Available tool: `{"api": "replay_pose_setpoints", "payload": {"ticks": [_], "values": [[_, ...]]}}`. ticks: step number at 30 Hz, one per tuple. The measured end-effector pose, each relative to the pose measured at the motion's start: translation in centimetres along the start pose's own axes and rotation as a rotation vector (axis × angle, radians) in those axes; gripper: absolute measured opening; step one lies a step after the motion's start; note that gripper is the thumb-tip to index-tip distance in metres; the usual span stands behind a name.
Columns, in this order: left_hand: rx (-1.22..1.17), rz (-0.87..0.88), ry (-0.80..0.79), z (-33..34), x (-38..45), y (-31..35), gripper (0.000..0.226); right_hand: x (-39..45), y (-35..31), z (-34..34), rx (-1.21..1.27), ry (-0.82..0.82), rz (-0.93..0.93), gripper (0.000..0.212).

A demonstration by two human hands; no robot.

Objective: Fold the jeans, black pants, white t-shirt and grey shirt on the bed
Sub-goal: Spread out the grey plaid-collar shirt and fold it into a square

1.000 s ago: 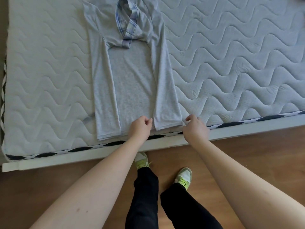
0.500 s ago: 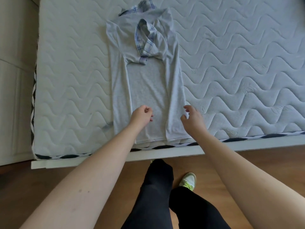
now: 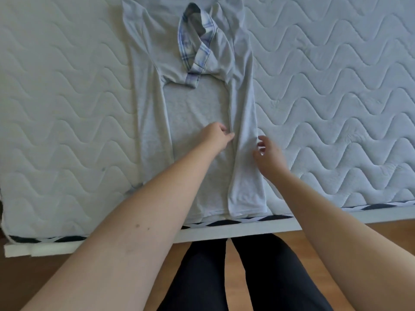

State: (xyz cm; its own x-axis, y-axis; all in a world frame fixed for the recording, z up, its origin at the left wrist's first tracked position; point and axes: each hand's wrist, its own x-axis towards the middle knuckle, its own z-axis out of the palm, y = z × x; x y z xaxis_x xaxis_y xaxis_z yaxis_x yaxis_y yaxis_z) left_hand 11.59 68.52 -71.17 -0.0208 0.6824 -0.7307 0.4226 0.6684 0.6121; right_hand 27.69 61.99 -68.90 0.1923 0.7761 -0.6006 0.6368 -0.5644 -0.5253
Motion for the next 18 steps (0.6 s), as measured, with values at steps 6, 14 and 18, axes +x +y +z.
{"api": "replay_pose_setpoints", "payload": {"ticks": [6,14,18], "values": [[0.318,-0.038,0.005,0.7,1.5,2.5,0.032,3.3,-0.2,-0.6,-0.004,-0.05,0.065,0.038],[0.308,-0.015,0.148,-2.2,1.6,0.6,0.022,4.2,-0.4,-2.0,-0.009,-0.126,0.019,0.019],[0.331,0.014,0.171,-2.8,1.9,1.2,0.026,4.5,-1.1,-2.7,-0.049,-0.135,0.046,0.025]]}}
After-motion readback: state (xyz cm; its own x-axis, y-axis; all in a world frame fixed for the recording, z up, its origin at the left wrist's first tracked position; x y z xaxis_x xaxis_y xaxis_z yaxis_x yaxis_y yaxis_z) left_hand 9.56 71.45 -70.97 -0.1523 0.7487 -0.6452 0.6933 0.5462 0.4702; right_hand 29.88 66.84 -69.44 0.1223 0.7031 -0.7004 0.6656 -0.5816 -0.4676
